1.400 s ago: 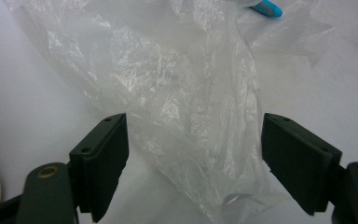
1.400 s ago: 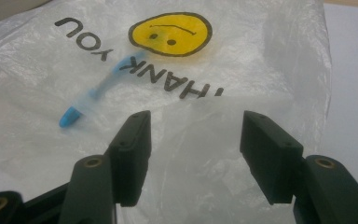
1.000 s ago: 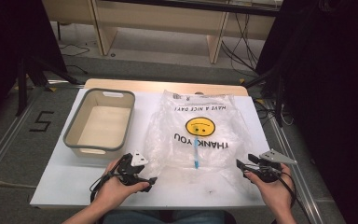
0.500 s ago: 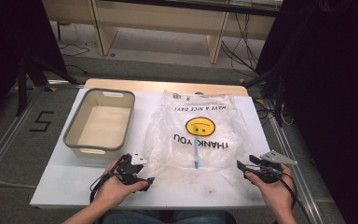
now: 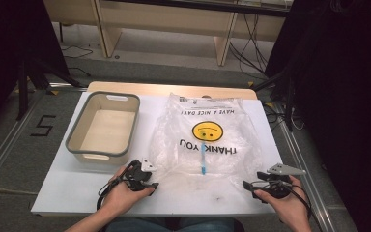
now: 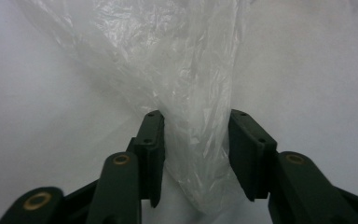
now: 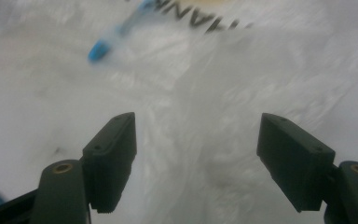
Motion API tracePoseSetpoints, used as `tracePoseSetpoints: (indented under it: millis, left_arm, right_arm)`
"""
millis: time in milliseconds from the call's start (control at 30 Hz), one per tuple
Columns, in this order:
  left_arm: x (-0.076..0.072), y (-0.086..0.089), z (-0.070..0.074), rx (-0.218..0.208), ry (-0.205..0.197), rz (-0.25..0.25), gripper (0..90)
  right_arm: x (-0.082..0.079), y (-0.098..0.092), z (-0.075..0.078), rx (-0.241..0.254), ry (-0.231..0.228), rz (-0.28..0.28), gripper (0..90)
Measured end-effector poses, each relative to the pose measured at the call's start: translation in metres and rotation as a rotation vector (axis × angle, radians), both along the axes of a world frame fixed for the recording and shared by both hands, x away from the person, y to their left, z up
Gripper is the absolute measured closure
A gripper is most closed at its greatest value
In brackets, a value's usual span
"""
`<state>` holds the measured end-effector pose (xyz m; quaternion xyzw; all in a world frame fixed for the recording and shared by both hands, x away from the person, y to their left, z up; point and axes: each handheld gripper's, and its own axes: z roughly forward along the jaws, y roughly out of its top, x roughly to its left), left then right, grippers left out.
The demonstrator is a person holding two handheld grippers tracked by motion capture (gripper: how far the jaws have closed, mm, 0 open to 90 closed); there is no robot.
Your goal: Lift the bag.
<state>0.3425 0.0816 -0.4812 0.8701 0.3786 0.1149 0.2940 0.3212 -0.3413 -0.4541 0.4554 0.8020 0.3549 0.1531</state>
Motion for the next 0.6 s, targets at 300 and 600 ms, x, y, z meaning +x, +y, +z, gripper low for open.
tracePoseSetpoints:
  millis: [300,600]
  left_arm:
    - [-0.005,-0.008,0.001,0.041,-0.019,-0.032,78.6]
    - [-0.005,-0.009,0.001,0.039,-0.018,-0.06,87.0]
  right_arm:
    - [-0.011,0.008,-0.009,-0.148,0.051,0.152,36.6]
    - [-0.009,0.001,-0.016,-0.181,0.099,0.113,63.9]
